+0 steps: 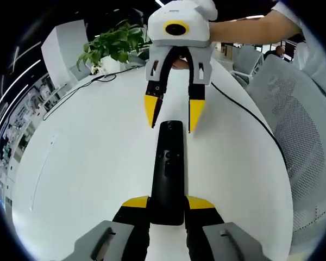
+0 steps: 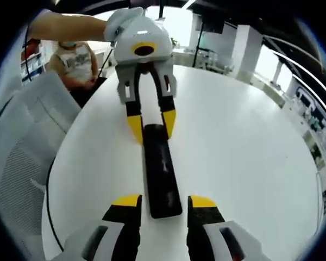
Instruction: Press the specified remote control buttons in sequence, fully releasing each button before pressing the next.
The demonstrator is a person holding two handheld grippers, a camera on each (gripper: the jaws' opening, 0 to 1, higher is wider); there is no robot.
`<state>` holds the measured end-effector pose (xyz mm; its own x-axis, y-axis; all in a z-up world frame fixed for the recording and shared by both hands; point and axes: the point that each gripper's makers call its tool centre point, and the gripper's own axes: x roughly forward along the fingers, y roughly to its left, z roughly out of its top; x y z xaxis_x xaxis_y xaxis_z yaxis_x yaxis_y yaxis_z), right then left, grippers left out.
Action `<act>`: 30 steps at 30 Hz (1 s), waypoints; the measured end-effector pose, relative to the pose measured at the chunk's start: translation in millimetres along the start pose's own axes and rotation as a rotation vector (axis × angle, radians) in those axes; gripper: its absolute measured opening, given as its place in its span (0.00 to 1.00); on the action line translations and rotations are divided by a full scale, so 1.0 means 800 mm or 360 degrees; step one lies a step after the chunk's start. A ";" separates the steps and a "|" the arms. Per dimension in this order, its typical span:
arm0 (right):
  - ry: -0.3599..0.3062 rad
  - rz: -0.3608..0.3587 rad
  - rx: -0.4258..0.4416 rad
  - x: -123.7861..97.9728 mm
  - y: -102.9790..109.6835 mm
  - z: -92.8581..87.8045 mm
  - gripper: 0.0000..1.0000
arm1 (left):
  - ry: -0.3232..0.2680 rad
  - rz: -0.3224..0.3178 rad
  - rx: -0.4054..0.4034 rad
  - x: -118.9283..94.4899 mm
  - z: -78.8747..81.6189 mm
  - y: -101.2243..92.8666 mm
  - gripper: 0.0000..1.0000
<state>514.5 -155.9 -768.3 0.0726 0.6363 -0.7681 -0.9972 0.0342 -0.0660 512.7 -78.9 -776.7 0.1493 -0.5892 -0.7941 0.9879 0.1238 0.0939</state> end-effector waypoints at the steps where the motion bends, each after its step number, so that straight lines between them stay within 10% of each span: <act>1: -0.0001 0.0001 0.0000 0.000 0.000 0.000 0.30 | 0.0000 0.0000 0.0000 0.000 0.000 0.000 0.23; 30: -0.0006 0.0034 -0.0076 0.006 0.001 -0.011 0.25 | 0.0003 -0.0006 0.0005 0.000 0.001 0.001 0.23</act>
<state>514.3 -159.6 -777.5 0.0513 0.6394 -0.7671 -0.9966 -0.0162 -0.0802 513.5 -79.2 -776.1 0.1454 -0.5879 -0.7957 0.9885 0.1192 0.0926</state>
